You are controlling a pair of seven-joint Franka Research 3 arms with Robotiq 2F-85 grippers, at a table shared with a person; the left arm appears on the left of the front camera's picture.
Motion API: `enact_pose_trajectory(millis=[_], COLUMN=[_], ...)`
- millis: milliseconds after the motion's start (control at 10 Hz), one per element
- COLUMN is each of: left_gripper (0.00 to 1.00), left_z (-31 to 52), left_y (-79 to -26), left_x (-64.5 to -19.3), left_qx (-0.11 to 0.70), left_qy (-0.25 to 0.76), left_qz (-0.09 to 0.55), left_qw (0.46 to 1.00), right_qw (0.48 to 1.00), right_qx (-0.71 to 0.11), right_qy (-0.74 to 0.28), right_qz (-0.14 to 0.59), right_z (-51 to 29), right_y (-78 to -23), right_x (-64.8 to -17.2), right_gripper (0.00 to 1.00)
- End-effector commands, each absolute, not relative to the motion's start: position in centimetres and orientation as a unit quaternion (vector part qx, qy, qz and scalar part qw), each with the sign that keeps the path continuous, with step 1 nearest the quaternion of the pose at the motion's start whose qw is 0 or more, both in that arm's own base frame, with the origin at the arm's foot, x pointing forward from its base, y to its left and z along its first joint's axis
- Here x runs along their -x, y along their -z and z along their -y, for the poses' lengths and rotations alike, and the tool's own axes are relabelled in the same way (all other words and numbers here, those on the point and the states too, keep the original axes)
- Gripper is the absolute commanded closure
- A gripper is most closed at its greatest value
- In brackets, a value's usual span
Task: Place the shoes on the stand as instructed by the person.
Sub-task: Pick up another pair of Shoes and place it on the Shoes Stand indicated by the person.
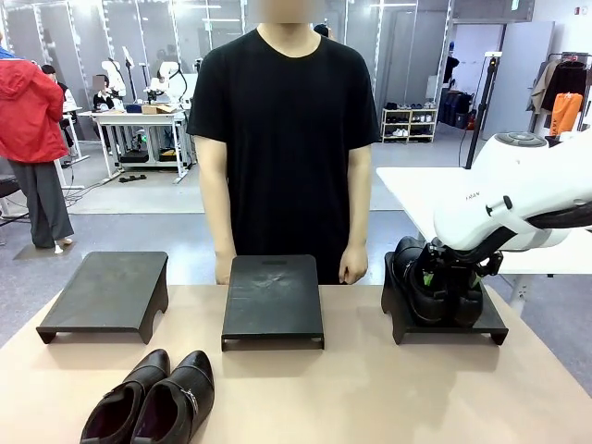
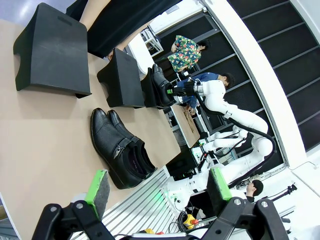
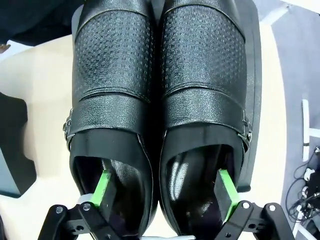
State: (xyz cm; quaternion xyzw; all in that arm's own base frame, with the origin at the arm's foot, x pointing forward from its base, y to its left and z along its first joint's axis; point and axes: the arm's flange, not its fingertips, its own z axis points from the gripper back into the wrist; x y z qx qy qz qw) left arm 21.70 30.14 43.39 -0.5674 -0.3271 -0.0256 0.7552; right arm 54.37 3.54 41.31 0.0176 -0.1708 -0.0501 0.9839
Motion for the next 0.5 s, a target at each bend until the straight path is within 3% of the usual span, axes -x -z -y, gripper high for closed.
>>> enact_pose_trajectory(millis=[0, 200, 400], left_gripper=[0.0, 0.0, 0.0], left_z=[-30.2, -30.2, -30.2], left_y=[-43.5, -43.5, -43.5], left_x=[-21.6, -21.6, -21.6], left_qx=[0.568, 0.568, 0.568], left_qy=[0.028, 0.028, 0.028], left_qz=[0.329, 0.329, 0.329], left_qw=[0.754, 0.754, 0.754], right_qw=[0.983, 0.982, 0.98], right_qx=[-0.018, -0.046, -0.101], right_qy=[0.05, 0.05, 0.025], right_qz=[0.173, 0.176, 0.169], right_z=[-3.6, -3.1, -2.3], right_y=[-41.5, -43.0, -48.4], right_x=[-54.4, -53.1, -49.8], right_gripper=[0.0, 0.0, 0.0])
